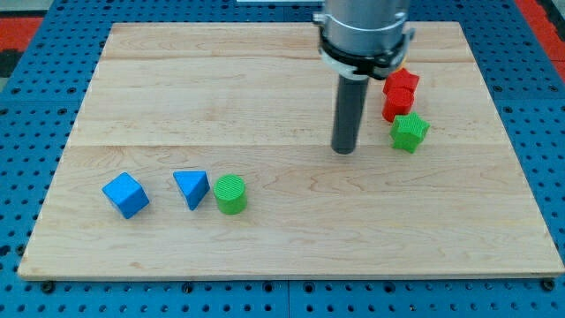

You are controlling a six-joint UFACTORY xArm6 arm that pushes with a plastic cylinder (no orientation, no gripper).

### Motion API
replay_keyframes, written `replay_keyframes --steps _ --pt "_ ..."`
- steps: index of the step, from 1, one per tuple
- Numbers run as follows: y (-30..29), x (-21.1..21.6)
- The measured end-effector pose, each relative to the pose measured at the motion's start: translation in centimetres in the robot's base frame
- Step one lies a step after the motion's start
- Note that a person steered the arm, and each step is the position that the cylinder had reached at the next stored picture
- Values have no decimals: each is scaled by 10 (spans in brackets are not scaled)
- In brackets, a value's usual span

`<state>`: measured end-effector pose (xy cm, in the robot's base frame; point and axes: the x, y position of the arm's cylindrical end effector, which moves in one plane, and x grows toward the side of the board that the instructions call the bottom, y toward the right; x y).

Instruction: Move the green circle towards green star

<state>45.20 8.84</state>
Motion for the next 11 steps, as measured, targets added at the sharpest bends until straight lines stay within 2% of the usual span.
replay_keyframes --steps 1,2,3,4,5,6,7,8,9,11 --pt "30 10" --pt "24 41" --pt "-35 98" --pt "-120 139" --pt "-183 116" --pt "-173 82" --pt "-105 60" --pt "-92 53" --pt "-151 42" --pt "-74 16"
